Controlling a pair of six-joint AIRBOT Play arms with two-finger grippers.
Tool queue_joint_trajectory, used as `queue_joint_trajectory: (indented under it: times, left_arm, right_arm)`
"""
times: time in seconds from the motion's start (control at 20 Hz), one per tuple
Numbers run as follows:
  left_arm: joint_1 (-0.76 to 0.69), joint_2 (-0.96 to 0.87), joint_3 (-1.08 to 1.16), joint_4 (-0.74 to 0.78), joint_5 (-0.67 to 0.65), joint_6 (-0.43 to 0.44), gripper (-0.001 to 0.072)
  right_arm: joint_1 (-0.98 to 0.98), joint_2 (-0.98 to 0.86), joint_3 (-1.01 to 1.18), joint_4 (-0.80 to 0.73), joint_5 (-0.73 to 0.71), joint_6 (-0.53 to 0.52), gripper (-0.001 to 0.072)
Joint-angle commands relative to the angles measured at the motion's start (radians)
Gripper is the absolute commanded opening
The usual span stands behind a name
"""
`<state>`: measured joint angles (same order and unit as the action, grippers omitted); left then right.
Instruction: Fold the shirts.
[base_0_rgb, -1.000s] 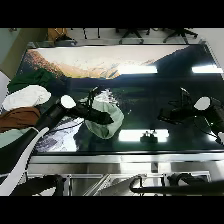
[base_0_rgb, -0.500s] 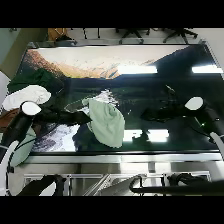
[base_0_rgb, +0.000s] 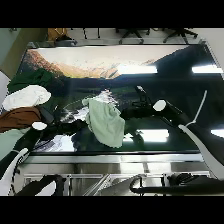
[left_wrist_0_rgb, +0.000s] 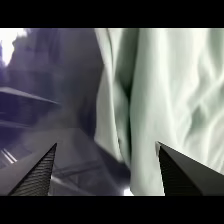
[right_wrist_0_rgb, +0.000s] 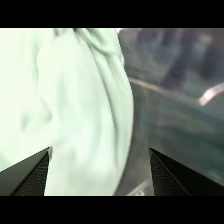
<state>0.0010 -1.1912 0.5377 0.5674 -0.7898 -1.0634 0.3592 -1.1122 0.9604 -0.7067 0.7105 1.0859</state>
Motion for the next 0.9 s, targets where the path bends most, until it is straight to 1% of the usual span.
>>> queue_joint_trajectory:
  times: [0.0,0.05,0.1,0.15,0.2,0.25,0.3,0.35,0.4,0.45,0.5,0.65,0.75,0.85]
  left_arm:
    - [-0.04,-0.151,0.101,-0.065,0.098,0.053,0.07]
    - [-0.04,-0.183,0.137,-0.065,0.087,0.052,0.0698]
    - [-0.04,-0.213,0.17,-0.063,0.071,0.053,0.0551]
    - [-0.04,-0.239,0.194,-0.063,0.062,0.053,0.0347]
    - [-0.04,-0.26,0.211,-0.063,0.053,0.053,0.0235]
    - [-0.04,-0.278,0.225,-0.065,0.043,0.053,0.0215]
    - [-0.04,-0.296,0.24,-0.064,0.028,0.053,0.0214]
    - [-0.04,-0.312,0.254,-0.064,0.012,0.053,0.02]
    - [-0.04,-0.325,0.266,-0.064,-0.002,0.053,0.0006]
    - [-0.04,-0.33,0.271,-0.065,-0.005,0.053,0.0012]
    - [-0.04,-0.329,0.279,-0.067,-0.019,0.052,0.0011]
    - [-0.026,-0.252,0.331,-0.064,-0.127,0.051,0.0008]
    - [0.002,-0.138,0.399,-0.066,-0.217,0.035,0.0008]
    - [0.036,0.003,0.492,-0.066,-0.278,0.013,0.0008]
  right_arm:
    - [0.017,-0.1,0.053,0.148,-0.019,-0.137,0.0673]
    - [0.017,-0.114,0.059,0.201,-0.014,-0.177,0.0673]
    - [0.017,-0.124,0.06,0.242,-0.014,-0.211,0.0665]
    - [0.017,-0.135,0.061,0.272,-0.014,-0.239,0.0598]
    - [0.017,-0.148,0.062,0.294,-0.015,-0.261,0.0548]
    - [0.017,-0.164,0.062,0.31,-0.015,-0.274,0.0546]
    - [0.017,-0.179,0.063,0.321,-0.014,-0.275,0.0496]
    - [0.017,-0.19,0.063,0.327,-0.011,-0.276,0.0339]
    - [0.016,-0.193,0.063,0.327,-0.003,-0.276,0.0213]
    - [0.013,-0.188,0.063,0.327,0.01,-0.275,0.0084]
    - [0.002,-0.171,0.064,0.327,0.03,-0.275,0.002]
    - [-0.083,-0.065,0.094,0.336,0.125,-0.274,0.0019]
    - [-0.17,0.043,0.134,0.398,0.214,-0.275,0.0019]
    - [-0.256,0.166,0.171,0.455,0.269,-0.275,0.0019]
